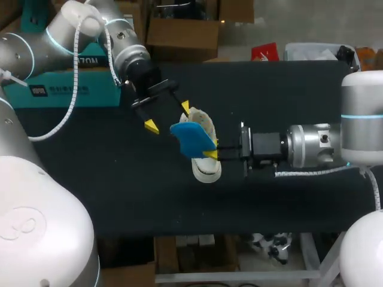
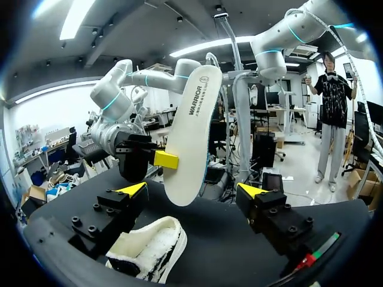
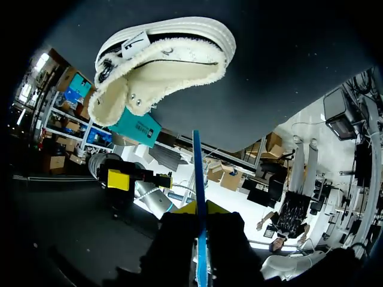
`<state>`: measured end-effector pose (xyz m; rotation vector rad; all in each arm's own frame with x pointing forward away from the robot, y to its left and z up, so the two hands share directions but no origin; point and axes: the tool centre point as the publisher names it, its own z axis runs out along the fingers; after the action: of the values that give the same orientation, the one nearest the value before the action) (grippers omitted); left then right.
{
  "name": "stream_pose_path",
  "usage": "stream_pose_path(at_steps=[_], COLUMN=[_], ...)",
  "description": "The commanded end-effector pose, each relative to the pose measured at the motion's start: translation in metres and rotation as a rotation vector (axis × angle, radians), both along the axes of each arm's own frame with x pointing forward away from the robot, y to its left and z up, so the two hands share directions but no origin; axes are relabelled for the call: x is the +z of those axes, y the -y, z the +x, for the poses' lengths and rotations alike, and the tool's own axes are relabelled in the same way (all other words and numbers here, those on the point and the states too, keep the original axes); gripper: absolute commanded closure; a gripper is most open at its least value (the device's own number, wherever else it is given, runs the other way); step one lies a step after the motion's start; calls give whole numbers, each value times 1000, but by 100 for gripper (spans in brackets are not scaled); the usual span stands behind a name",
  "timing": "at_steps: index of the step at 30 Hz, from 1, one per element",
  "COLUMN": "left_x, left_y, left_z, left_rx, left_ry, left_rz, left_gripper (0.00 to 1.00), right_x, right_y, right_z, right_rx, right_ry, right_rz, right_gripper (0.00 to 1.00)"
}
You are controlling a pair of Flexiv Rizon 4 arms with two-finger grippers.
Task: Open the shoe tongue, take the insole out of the shoe, put the insole back into the shoe, and pack the shoe into the shoebox
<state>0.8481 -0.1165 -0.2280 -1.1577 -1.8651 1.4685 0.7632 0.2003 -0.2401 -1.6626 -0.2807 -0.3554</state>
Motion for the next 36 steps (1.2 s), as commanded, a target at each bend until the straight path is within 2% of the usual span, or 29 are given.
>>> stream_pose_path(at_steps=[1, 2, 4, 6, 11, 14, 16, 20, 22, 27, 28, 29, 36], left_x=[2, 2, 0, 0, -4, -4, -2, 3, 2, -3, -6, -9, -9], left_y=[19, 20, 21, 21, 17, 10, 5, -8, -12, -14, -13, -10, -10], left_z=[-55, -57, -58, -59, -64, -67, -69, -71, -69, -59, -53, -46, -46], left_rx=[580, 616, 608, 641, 657, 699, 739, 828, 869, 972, 984, 985, 985], left_ry=[287, 315, 308, 339, 339, 358, 386, 400, 415, 389, 386, 357, 357], left_rz=[-37, -26, -21, -13, -16, -18, -28, -115, -135, -218, -201, -181, -181], left_gripper=[0, 0, 0, 0, 0, 0, 0, 0, 0, 0, 0, 0, 0], right_x=[-5, -7, -10, -15, -26, -29, -30, -29, -29, -31, -31, -31, -30], right_y=[-1, -1, -2, -2, -2, -2, -1, 1, 3, 4, 4, 4, 5], right_z=[-2, -1, 2, 9, 21, 26, 28, 30, 31, 32, 32, 32, 32], right_rx=[-25, -25, -25, -27, -24, -26, -29, -46, -48, -48, -48, -57, -63], right_ry=[16, 25, 39, 48, 79, 91, 104, 128, 135, 138, 138, 133, 121], right_rz=[9, 20, 35, 44, 69, 73, 69, 61, 65, 70, 71, 69, 57], right_gripper=[100, 100, 100, 100, 100, 100, 100, 100, 100, 100, 100, 100, 100])
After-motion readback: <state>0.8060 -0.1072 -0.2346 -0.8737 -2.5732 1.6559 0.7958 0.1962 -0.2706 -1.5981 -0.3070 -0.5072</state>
